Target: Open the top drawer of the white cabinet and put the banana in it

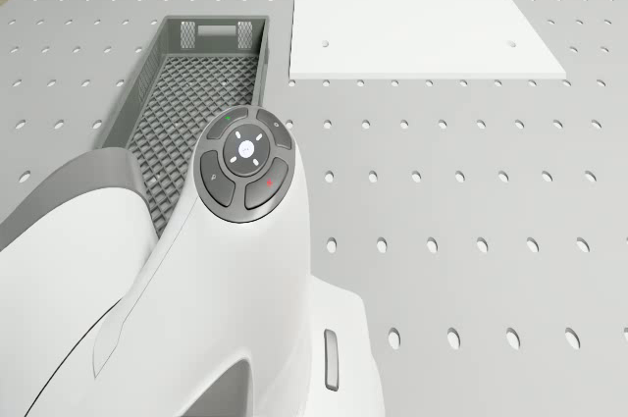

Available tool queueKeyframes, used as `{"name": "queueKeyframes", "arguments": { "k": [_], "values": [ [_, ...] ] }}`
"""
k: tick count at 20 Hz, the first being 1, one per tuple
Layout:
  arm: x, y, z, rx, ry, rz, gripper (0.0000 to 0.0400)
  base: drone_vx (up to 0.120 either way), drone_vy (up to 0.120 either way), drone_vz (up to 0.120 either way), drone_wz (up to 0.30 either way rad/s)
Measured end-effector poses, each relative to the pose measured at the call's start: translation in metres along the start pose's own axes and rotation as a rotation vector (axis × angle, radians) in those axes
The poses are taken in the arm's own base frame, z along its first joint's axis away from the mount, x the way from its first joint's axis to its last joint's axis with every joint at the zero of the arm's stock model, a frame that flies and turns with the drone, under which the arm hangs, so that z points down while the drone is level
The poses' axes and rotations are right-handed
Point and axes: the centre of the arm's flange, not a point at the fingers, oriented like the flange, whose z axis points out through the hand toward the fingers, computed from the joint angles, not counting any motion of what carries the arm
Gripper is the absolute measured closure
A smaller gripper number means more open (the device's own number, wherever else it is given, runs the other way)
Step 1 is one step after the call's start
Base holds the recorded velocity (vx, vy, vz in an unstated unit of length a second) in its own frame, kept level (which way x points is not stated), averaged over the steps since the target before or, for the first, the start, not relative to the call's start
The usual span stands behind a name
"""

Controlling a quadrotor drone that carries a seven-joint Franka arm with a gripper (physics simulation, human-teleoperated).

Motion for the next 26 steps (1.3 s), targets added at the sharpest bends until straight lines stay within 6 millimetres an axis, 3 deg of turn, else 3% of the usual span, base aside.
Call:
{"name": "queueKeyframes", "arguments": {
  "k": [8, 26],
  "values": [
    [0.022, 0.022, 0.006, 0.000, 0.000, 0.000, 0.0000, 0.000, 0.000, 0.000, 0.000],
    [0.049, 0.049, 0.078, 0.000, -0.001, 0.000, 0.0000, 0.000, 0.000, 0.000, 0.000]
  ]
}}
